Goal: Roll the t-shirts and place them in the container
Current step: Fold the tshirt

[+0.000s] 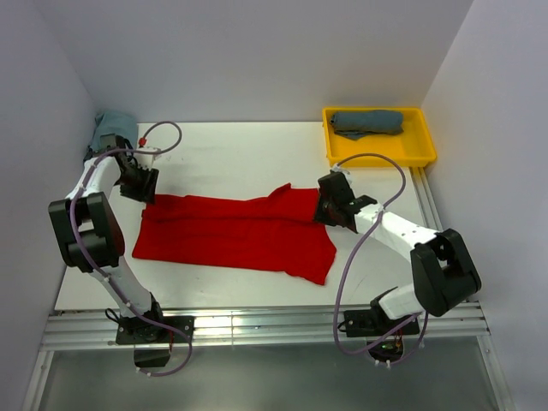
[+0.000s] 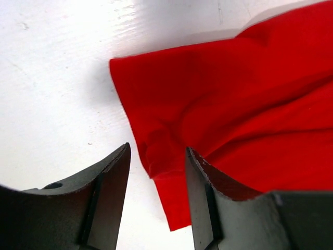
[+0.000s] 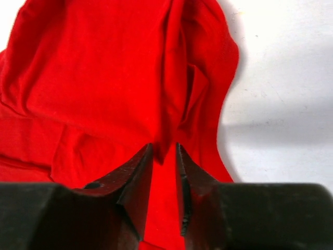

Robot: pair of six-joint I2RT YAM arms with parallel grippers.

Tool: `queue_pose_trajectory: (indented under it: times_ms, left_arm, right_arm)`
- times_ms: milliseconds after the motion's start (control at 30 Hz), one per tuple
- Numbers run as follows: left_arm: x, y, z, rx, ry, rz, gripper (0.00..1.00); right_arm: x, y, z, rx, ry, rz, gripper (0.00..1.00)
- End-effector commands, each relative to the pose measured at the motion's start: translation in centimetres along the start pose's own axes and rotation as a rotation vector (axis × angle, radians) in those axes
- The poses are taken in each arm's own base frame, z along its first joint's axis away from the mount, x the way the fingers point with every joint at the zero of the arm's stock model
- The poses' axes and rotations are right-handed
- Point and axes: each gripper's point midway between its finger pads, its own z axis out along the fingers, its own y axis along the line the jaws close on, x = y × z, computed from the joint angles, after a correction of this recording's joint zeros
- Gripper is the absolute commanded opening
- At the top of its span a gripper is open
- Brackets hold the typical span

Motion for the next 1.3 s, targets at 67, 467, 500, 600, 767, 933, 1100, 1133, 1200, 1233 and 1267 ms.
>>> queue_pose_trajectory:
  times_ms: [67, 467, 500, 600, 767, 933, 1100, 1133, 1200, 1233, 1267]
  left_arm:
    - [-2.1, 1.2, -2.6, -0.035, -0.085, 0.008, 0.5]
    - [-5.4, 0.9, -4.5, 0.027, -0.156, -0.025, 0.5]
    - [-5.5, 0.9, -4.5, 0.032, -0.157, -0.033, 0.5]
    - [-6.0, 0.6, -4.7, 0.046, -0.165, -0.032, 0.5]
    - [-7.1, 0.2, -5.3, 0.055, -0.191, -0.025, 0.5]
    - [-7.7, -0.1, -5.5, 0.064, -0.206, -0.018, 0.5]
    - [-7.7, -0.3, -5.3, 0.068, -0.207, -0.014, 0.49]
    - [-7.6, -0.3, -5.4, 0.068, -0.207, -0.012, 0.49]
    - [-7.6, -0.3, -5.3, 0.066, -0.206, -0.012, 0.49]
    - [-7.6, -0.3, -5.3, 0.071, -0.204, -0.013, 0.49]
    - [-7.6, -0.3, -5.4, 0.071, -0.206, -0.011, 0.49]
  right_arm:
    - [-3.0, 1.0, -2.1, -0.008, -0.086, -0.015, 0.34]
    - [-10.3, 7.7, 0.4, -0.106, -0.092, -0.017, 0.42]
    - [-10.6, 8.2, 1.0, -0.113, -0.089, -0.011, 0.44]
    - [-10.6, 9.1, 3.6, -0.103, -0.043, 0.012, 0.49]
    - [-10.0, 9.8, 6.6, -0.089, 0.012, 0.051, 0.54]
    - [-9.3, 10.2, 9.1, -0.093, 0.057, 0.08, 0.55]
    - [-9.3, 10.6, 10.3, -0.093, 0.055, 0.122, 0.55]
    - [-9.2, 10.4, 10.5, -0.086, 0.054, 0.131, 0.54]
    - [-9.1, 10.3, 11.0, -0.078, 0.06, 0.141, 0.53]
    - [-9.0, 10.5, 11.1, -0.083, 0.068, 0.144, 0.52]
    - [-9.0, 10.4, 11.2, -0.079, 0.071, 0.147, 0.51]
